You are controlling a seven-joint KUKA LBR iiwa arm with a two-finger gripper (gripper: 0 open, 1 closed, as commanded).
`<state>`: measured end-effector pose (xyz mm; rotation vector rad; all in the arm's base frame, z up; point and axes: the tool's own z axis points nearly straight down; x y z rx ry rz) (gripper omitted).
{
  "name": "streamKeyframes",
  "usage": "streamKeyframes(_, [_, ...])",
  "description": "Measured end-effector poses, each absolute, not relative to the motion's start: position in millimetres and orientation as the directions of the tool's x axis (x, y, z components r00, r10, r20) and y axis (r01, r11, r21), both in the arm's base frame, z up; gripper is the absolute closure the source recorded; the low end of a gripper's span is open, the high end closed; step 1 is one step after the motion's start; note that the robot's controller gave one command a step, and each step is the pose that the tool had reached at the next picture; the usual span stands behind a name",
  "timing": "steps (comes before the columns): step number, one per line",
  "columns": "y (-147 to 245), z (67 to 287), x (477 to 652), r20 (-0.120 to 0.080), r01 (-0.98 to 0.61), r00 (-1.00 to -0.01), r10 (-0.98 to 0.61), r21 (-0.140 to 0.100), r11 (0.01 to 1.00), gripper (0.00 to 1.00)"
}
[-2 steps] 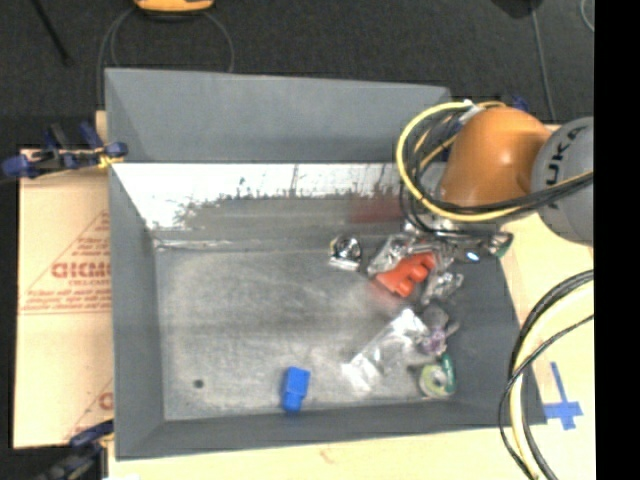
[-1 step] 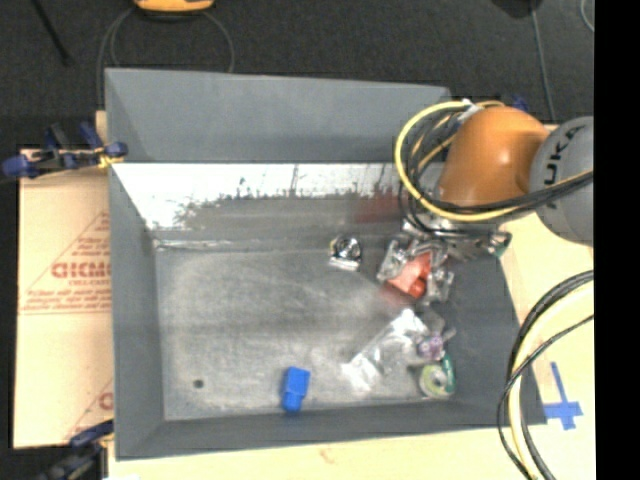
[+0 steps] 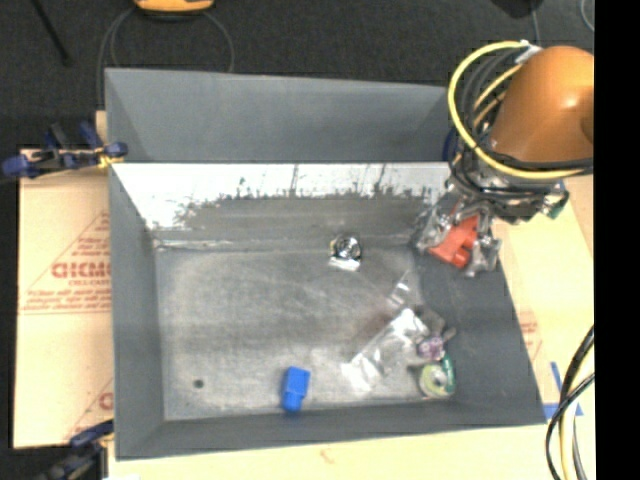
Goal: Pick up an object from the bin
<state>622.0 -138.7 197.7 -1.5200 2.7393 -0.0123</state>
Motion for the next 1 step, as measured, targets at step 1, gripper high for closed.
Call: streamKeyframes(1, [-133.3, 231.3, 605.0, -0.002, -0.848, -0.530, -0.848, -0.006, 0.530, 1.00])
